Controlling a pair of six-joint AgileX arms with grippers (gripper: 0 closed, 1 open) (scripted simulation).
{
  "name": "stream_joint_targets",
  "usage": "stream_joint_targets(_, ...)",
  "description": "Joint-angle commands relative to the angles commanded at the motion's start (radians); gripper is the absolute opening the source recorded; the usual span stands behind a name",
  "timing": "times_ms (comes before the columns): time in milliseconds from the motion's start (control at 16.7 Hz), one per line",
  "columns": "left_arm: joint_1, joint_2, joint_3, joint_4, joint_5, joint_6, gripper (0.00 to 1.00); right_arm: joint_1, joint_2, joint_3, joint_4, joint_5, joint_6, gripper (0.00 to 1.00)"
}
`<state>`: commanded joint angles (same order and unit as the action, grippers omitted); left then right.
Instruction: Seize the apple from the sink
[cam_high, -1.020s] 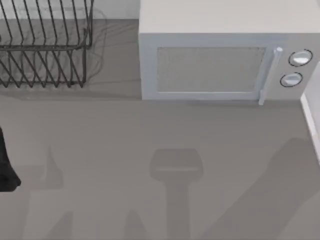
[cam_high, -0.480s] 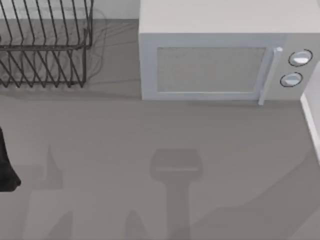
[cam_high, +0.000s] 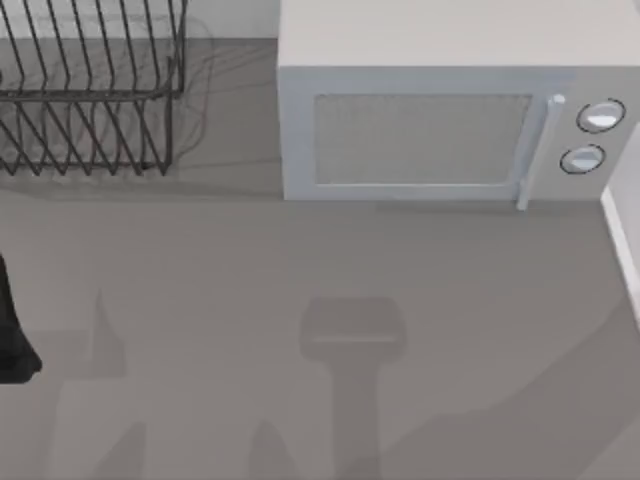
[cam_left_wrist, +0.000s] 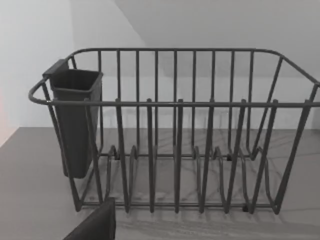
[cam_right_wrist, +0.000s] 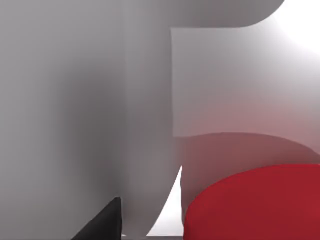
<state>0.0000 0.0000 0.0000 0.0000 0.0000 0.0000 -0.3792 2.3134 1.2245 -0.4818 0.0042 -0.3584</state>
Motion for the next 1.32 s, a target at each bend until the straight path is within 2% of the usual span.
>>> stream_joint_targets(480,0.000,0.000,0.000,0.000,0.000,0.000,1.00,0.000,0.000,0.000,0.000,0.000,0.000,0.02)
stream_joint_targets(960,0.000,0.000,0.000,0.000,0.000,0.000,1.00,0.000,0.000,0.000,0.000,0.000,0.000,0.00)
stream_joint_targets(1020,0.000,0.000,0.000,0.000,0.000,0.000,1.00,0.001,-0.074,0.018,-0.045,-0.018,0.011,0.00)
stream_joint_targets(1320,0.000,0.000,0.000,0.000,0.000,0.000,1.00,-0.002,-0.102,0.112,-0.159,-0.018,0.007,0.00)
